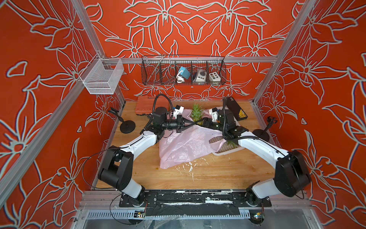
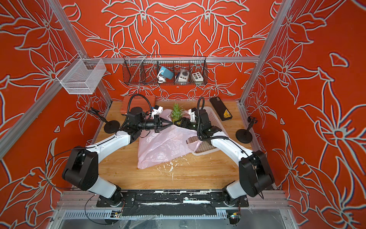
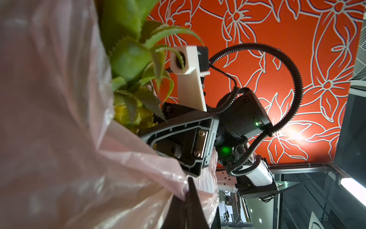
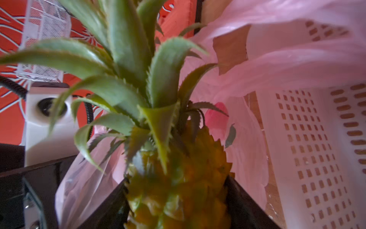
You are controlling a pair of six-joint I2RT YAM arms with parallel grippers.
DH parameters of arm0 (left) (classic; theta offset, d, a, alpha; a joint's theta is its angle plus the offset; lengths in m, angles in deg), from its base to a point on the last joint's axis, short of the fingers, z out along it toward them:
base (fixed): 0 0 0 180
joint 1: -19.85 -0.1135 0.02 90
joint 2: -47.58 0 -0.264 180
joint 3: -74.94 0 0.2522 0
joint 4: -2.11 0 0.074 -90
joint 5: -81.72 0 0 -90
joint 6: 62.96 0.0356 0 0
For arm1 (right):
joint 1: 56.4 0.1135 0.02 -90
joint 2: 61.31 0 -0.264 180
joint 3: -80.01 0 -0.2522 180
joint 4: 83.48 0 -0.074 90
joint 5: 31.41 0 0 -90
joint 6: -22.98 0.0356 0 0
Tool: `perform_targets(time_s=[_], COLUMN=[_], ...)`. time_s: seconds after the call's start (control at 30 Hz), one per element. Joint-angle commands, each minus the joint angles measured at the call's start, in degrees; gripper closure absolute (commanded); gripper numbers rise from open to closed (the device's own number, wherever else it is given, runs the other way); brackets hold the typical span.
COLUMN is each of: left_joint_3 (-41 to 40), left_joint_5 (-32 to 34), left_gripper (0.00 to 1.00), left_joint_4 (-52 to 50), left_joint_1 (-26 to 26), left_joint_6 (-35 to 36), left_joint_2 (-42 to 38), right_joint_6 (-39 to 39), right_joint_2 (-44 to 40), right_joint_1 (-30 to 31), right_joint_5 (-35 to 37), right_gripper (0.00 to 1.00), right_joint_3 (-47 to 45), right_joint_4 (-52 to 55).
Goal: Place the pineapple into a plastic bag & tie a knot
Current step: Place the pineapple in the plastic bag.
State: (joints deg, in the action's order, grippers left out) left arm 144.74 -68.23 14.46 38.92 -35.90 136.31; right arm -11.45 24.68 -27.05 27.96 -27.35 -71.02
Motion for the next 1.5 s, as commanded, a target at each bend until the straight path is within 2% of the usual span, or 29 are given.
perform_targets(time_s=[0.0, 0.07, 0.2, 0.37, 0.47, 0.63, 0.7, 0.77, 0.93, 1.2, 1.3, 1.4, 1.47], left_joint_3=[-1.54, -2.17, -4.67, -6.99, -7.87, -9.81, -10.79, -11.21, -10.26, -9.86, -10.06, -9.08, -8.26], left_joint_5=[0.99, 1.00, 3.56, 7.81, 10.07, 11.71, 12.12, 12.23, 12.85, 14.06, 13.74, 12.69, 12.66], left_gripper=[1.00, 1.00, 1.00, 1.00, 1.00, 1.00, 1.00, 1.00, 1.00, 1.00, 1.00, 1.00, 1.00], left_joint_4=[1.96, 0.53, -9.13, -22.54, -26.05, -23.30, -20.97, -19.56, -22.55, -27.91, -28.35, -29.97, -31.44], left_joint_1=[-0.02, -0.15, -1.91, -4.01, -4.22, -4.39, -4.50, -4.56, -5.62, -6.22, -6.38, -6.52, -6.67], left_joint_6=[2.60, 4.14, 11.89, 21.85, 25.00, 24.44, 23.28, 22.44, 23.23, 25.94, 25.92, 26.59, 27.19], left_joint_2=[1.19, 1.71, -0.45, -5.48, -7.98, -9.48, -9.84, -9.93, -10.97, -14.16, -15.05, -15.15, -15.49], right_joint_6=[2.64, 3.02, -0.66, -0.59, -1.53, -0.08, 1.67, 3.37, 4.86, 4.15, 4.23, 5.17, 4.08], right_joint_2=[2.03, 3.75, 7.12, 8.66, 8.73, 8.15, 8.26, 8.96, 10.42, 11.69, 11.95, 13.21, 13.87], right_joint_1=[1.48, 2.89, 6.28, 7.97, 9.56, 11.34, 11.83, 12.80, 13.64, 13.50, 13.38, 13.13, 13.17], right_joint_5=[-2.53, -2.07, 1.85, 2.95, 2.25, 0.89, 0.18, -1.58, -5.58, -6.22, -3.59, -4.02, -3.66], right_gripper=[0.61, 0.61, 0.61, 0.59, 0.59, 0.52, 0.46, 0.35, 0.18, 0.08, 0.17, 0.17, 0.12], right_joint_3=[3.06, 4.14, 8.13, 5.73, 5.29, 3.94, 3.17, 2.83, 2.83, 3.35, 2.64, 1.95, 2.58], right_joint_4=[-4.84, -4.60, 4.03, 4.29, 5.40, 6.05, 5.01, 3.12, 0.74, 1.30, 0.70, -3.21, -3.53])
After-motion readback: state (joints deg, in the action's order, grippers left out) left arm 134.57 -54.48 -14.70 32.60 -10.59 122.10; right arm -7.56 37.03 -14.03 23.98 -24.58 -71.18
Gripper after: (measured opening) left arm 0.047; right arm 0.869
